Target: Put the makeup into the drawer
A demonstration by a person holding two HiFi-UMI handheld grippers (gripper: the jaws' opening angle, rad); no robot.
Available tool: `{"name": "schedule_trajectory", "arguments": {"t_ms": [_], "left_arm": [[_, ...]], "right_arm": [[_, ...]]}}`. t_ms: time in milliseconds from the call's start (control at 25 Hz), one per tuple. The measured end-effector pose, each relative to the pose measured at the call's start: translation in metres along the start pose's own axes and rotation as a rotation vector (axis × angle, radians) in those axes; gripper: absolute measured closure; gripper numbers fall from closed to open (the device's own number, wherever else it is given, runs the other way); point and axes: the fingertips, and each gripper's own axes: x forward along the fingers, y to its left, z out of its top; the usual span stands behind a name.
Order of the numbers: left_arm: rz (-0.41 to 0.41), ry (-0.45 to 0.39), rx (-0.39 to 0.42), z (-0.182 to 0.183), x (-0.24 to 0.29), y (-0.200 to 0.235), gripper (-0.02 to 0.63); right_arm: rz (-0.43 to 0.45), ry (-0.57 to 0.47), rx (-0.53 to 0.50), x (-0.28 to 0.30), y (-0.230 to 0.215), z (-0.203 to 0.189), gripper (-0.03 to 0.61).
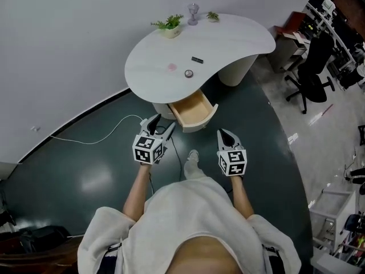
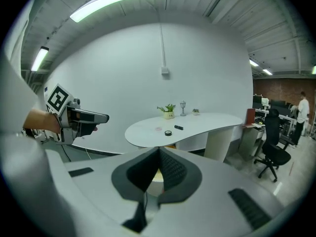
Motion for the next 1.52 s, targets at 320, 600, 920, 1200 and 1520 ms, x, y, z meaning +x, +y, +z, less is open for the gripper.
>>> {"name": "schedule_trajectory", "arguments": {"t_ms": [320,600,920,1200,1520], "left_arm": [[0.039,0.023,0.020,0.040,0.077,0.025,0.357],[0.081,0.064,0.038,0.051,0.111,0.054,0.357],[0.057,0.137,0.072,0.048,0.174,0.093,0.357],[-0.007,0.218,0.110,0.047,0.236,0.144,0.357],[-0.037,0.328,0.146,0.033,0.295,0.206,0.356]], "right_arm": [[0.059,-0.004,0.015,0.072,-0.054,0.034,0.581],[0.081,0.011,0.048,0.112,-0.077,0.041,0.580],[0.039,0.033,0.069,0.141,-0.099,0.045,0.581],[-0.065,0.073,0.119,0.177,-0.114,0.055,0.581],[-0.156,0.096,0.163,0.224,-0.104,0.074,0.581]]}}
